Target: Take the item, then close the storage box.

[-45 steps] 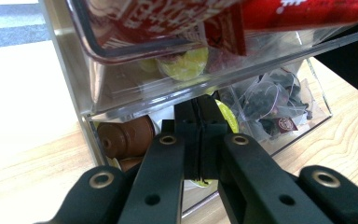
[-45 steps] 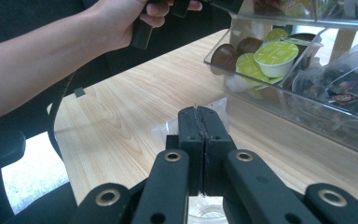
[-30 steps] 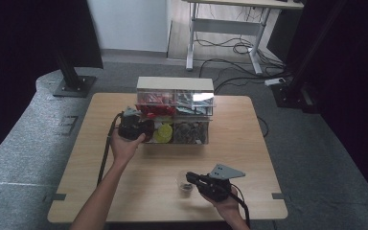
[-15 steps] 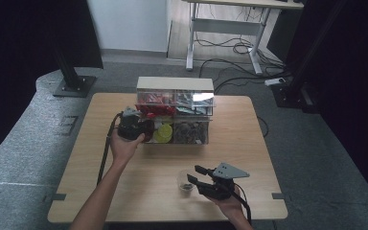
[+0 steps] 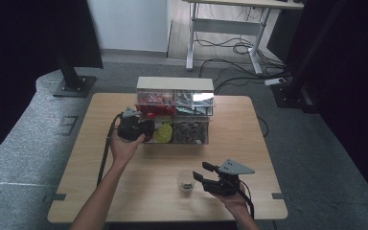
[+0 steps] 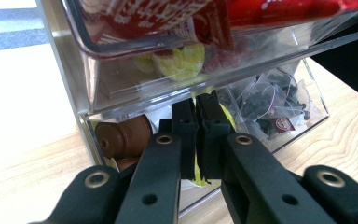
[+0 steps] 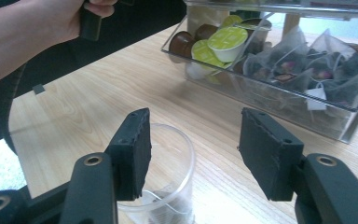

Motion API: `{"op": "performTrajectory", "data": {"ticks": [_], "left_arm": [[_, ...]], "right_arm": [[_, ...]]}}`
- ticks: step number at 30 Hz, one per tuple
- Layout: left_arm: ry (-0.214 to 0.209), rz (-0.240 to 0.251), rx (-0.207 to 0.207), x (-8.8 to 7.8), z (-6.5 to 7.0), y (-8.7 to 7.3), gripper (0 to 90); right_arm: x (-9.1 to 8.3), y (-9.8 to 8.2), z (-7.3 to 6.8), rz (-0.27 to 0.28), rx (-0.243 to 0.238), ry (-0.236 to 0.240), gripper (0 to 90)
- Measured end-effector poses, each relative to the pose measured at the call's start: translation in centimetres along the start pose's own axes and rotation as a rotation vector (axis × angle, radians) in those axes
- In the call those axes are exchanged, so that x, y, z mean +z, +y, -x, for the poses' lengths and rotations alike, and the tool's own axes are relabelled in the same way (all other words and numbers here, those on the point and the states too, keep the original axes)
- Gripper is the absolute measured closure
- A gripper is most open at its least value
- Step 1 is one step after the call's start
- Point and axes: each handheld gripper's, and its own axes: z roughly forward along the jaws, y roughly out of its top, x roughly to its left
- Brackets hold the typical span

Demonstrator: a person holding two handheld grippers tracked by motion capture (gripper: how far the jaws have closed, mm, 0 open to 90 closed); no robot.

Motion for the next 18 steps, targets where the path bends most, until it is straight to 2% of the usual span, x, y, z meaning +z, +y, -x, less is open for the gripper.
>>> {"op": "performTrajectory", "data": {"ticks": [7,13,18], "left_arm": [[0.003,-0.001,-0.006,-0.1,-0.2,-0.4,85.6],[-0.002,-0.013,0.003,0.0,0.0,-1.4,80.6],[-0.009,-0.019,-0.008,-0.1,-0.1,-1.8,79.0]], "right_arm": [[-0.2,-0.1,0.5,0.003,0.01,-0.016,43.1],[-0.3,-0.1,0.9,0.007,0.015,-0.025,43.3],[-0.4,-0.2,1.2,0.006,0.02,-0.032,43.4]]}}
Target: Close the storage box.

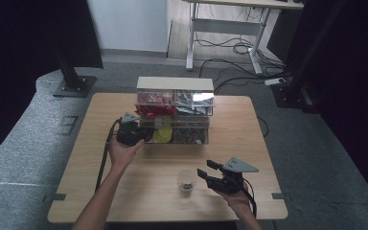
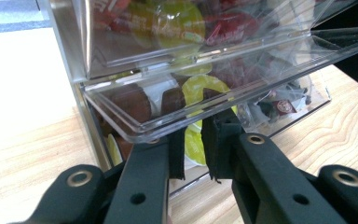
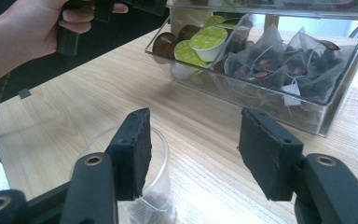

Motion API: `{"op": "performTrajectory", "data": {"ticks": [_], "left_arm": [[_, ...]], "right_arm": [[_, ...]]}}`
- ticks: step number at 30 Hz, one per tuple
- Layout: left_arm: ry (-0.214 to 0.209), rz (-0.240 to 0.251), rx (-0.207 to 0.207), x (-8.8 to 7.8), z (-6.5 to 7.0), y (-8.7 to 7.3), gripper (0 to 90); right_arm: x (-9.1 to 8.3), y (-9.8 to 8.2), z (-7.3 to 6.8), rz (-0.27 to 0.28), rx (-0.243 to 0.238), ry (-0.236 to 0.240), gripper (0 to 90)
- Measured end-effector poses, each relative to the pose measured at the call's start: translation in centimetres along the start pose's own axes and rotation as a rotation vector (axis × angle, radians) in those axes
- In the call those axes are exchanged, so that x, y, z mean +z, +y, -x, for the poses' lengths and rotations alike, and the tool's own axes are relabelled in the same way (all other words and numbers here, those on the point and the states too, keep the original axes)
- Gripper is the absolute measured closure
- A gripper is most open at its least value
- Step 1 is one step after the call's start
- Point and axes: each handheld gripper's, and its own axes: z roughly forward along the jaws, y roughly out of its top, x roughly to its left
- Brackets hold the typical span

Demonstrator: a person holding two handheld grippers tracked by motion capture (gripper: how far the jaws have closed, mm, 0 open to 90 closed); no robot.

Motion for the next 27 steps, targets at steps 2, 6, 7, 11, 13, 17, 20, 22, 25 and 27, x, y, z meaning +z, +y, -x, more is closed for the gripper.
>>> {"op": "performTrajectory", "data": {"ticks": [2,6,7,11,13,17,20,22,25,27], "left_arm": [[0.001,-0.001,0.0,0.0,0.0,-0.2,78.5],[0.0,-0.007,-0.006,0.0,-0.1,-0.9,77.2],[-0.003,-0.012,-0.008,0.0,-0.1,-1.0,76.9],[-0.008,-0.021,-0.011,0.2,-0.2,-1.6,75.1],[-0.009,-0.023,-0.014,0.2,-0.3,-1.9,74.5],[-0.011,-0.029,-0.024,0.2,-0.6,-2.4,73.6],[-0.014,-0.029,-0.025,0.1,-0.7,-2.8,73.5],[-0.014,-0.03,-0.024,0.0,-0.6,-3.1,73.2],[-0.014,-0.032,-0.021,-0.2,-0.6,-3.5,72.6],[-0.014,-0.035,-0.019,-0.2,-0.6,-3.7,72.3]], "right_arm": [[-0.1,0.0,0.1,-0.003,0.002,-0.003,43.5],[-0.1,-0.1,0.2,-0.003,0.004,-0.006,43.6],[-0.1,-0.1,0.3,-0.003,0.005,-0.008,43.6],[0.0,-0.3,0.3,-0.007,0.006,-0.01,43.7],[0.1,-0.4,0.3,-0.011,0.005,-0.01,43.7],[0.2,-0.5,0.3,-0.017,0.005,-0.012,43.8],[0.3,-0.5,0.4,-0.02,0.006,-0.012,43.8],[0.3,-0.6,0.4,-0.02,0.004,-0.011,43.8],[0.3,-0.5,0.3,-0.021,0.003,-0.012,43.8],[0.3,-0.5,0.3,-0.021,0.003,-0.012,43.8]]}}
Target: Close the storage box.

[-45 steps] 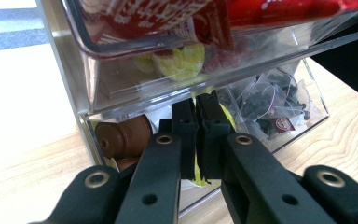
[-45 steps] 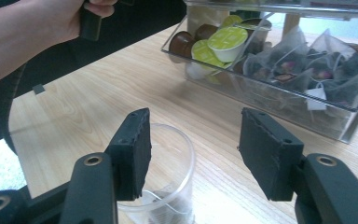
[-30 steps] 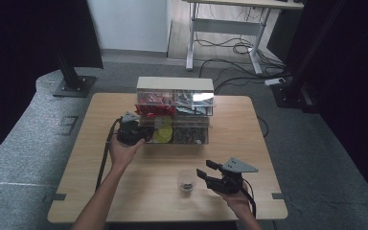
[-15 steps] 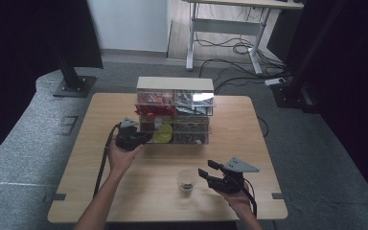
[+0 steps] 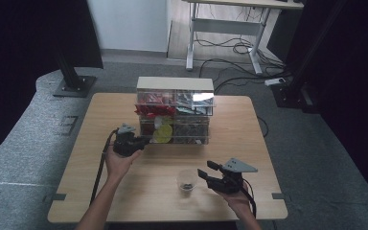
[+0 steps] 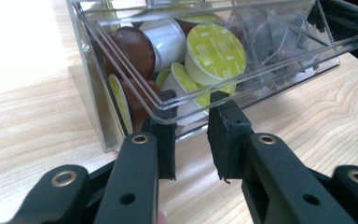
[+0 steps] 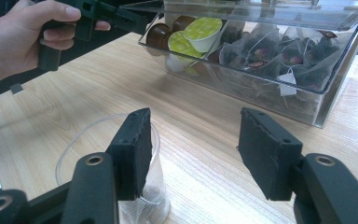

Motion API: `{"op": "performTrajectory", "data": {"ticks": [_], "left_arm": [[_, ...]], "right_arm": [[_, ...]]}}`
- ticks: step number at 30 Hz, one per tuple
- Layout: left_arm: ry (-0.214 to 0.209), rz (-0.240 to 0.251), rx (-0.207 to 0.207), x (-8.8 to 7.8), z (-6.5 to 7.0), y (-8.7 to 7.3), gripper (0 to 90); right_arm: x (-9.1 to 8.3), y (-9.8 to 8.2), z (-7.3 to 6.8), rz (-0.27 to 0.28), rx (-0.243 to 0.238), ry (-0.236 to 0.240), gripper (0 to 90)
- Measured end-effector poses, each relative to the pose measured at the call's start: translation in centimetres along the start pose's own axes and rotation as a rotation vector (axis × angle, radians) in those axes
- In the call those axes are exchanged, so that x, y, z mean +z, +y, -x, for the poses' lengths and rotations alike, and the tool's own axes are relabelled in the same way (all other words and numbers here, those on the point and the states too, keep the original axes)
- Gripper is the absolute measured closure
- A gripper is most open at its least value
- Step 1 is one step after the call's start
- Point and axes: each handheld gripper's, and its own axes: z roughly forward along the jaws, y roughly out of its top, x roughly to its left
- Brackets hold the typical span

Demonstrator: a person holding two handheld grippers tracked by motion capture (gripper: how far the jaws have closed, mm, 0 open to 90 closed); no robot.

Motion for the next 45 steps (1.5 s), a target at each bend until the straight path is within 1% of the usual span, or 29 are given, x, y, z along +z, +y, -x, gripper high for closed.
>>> {"op": "performTrajectory", "data": {"ticks": [10,15,21,24,31,40,42,45], "left_arm": [[-0.002,-0.019,-0.012,0.2,-0.3,-0.9,70.9],[-0.002,-0.031,-0.009,0.2,-0.5,-1.2,70.4],[-0.001,-0.047,-0.02,0.4,-0.8,-1.8,69.5],[-0.015,-0.043,-0.035,0.4,-1.0,-2.0,69.3],[-0.02,-0.053,-0.03,0.4,-1.0,-2.1,67.9],[-0.033,-0.063,-0.022,0.5,-0.8,-2.3,61.2],[-0.044,-0.075,-0.021,0.5,-0.7,-2.3,57.7],[-0.043,-0.076,-0.01,0.5,-0.5,-2.3,51.7]], "right_arm": [[0.1,-0.1,0.2,-0.004,0.002,-0.001,44.2],[0.1,-0.1,0.2,-0.009,0.001,-0.001,44.4],[0.1,-0.2,0.3,-0.01,0.002,-0.006,44.4],[0.2,-0.3,0.3,-0.013,0.004,-0.007,44.4],[0.3,-0.4,0.3,-0.019,0.0,-0.005,44.4],[0.3,-0.4,0.5,-0.018,0.004,-0.009,44.4],[0.3,-0.4,0.5,-0.018,0.005,-0.01,44.4],[0.3,-0.4,0.5,-0.018,0.007,-0.011,44.4]]}}
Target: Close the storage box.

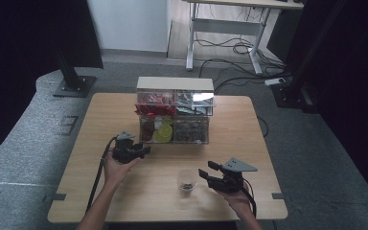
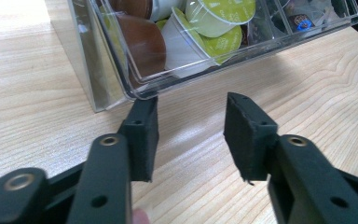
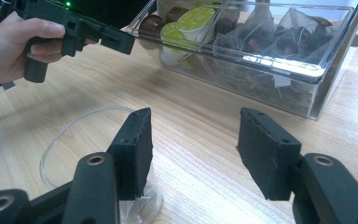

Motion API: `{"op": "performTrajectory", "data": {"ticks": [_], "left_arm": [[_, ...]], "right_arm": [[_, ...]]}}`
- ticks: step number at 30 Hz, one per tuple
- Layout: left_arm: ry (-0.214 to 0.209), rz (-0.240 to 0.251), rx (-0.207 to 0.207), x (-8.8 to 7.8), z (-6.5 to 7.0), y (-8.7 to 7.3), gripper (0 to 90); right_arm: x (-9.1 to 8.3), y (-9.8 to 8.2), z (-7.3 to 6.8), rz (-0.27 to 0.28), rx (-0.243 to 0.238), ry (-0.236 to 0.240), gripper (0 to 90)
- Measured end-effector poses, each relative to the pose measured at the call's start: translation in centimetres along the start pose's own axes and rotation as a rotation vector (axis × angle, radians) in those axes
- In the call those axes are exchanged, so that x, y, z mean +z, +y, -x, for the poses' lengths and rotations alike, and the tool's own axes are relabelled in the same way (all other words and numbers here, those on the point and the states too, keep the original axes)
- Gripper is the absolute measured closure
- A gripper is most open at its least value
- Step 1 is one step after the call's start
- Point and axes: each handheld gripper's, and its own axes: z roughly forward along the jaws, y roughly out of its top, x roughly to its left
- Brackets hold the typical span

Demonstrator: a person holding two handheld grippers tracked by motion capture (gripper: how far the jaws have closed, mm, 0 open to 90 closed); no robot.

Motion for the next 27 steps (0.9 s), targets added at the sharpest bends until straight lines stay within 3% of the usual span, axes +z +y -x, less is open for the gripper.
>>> {"op": "performTrajectory", "data": {"ticks": [8,27], "left_arm": [[0.01,-0.006,0.016,0.0,0.5,-0.4,38.9],[0.022,0.038,0.074,-2.6,1.7,-1.4,38.6]], "right_arm": [[-0.1,0.0,0.2,0.004,0.003,-0.005,44.4],[-0.4,0.0,0.6,0.006,0.008,-0.018,44.4]]}}
